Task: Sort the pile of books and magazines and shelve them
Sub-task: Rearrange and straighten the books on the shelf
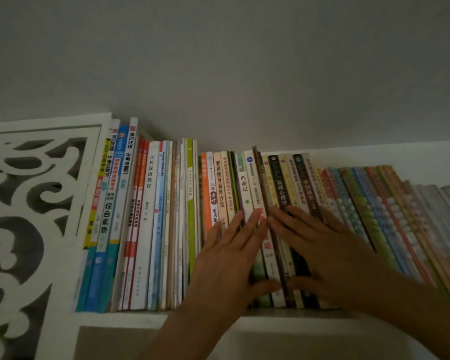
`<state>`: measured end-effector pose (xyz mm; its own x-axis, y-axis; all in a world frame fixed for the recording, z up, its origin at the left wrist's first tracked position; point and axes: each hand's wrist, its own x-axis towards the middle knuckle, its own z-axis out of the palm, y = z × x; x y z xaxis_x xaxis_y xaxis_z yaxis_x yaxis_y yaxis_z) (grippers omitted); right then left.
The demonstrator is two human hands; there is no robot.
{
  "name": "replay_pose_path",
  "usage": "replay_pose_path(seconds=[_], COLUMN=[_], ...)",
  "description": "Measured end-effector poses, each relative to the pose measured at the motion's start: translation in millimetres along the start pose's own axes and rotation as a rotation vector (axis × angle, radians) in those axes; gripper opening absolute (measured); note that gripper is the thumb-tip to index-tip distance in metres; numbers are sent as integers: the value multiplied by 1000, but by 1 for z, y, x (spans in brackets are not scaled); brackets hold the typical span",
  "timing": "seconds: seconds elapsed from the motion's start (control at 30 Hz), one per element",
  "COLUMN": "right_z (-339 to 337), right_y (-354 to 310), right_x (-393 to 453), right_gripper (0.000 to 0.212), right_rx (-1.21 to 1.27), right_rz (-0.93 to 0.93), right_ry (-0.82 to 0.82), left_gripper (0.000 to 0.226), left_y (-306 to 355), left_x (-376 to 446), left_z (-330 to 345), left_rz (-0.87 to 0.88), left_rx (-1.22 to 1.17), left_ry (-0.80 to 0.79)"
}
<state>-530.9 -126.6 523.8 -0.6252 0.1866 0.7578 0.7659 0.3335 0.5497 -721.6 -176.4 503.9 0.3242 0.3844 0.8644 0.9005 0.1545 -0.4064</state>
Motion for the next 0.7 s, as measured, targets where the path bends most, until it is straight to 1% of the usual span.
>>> replay_pose_path(seconds=[0.13, 0.17, 0.2, 0.23, 0.37, 0.43, 0.47, 0.53, 0.57, 0.6, 0.7], right_z=[-18, -22, -24, -25, -14, -16, -22, -35, -41, -45, -41], right_y=[-11, -14, -19, -23, -30, -31, -31, -28, -26, -23, -18], right_x=[10, 15, 21, 26, 34, 32, 32, 38, 43, 47, 57], right_gripper=[75, 75, 76, 77, 81, 75, 71, 67, 67, 66, 69], right_rx=[-39, -29, 29, 92, 151, 183, 238, 365, 369, 320, 155], right_rz=[72, 84, 87, 92, 141, 141, 148, 203, 232, 250, 246], right_ry=[-33, -42, -73, -69, -8, -49, -66, -9, 28, 45, 6], left_gripper=[83, 81, 79, 77, 74, 74, 74, 74, 74, 74, 74], left_y=[-23, -31, -38, -43, -50, -51, -51, -51, -51, -52, -53], left_x=[-6, -8, -10, -12, -14, -13, -12, -11, -10, -10, -12], left_z=[-3, -2, 0, 3, 17, 21, 22, 23, 24, 23, 22], left_rz=[-3, -6, 0, 12, 53, 57, 58, 55, 53, 53, 61], left_rx=[-23, -29, -37, -40, -87, -104, -111, -121, -125, -125, -120], left_ry=[89, 103, 106, 110, 127, 154, 158, 167, 172, 165, 150])
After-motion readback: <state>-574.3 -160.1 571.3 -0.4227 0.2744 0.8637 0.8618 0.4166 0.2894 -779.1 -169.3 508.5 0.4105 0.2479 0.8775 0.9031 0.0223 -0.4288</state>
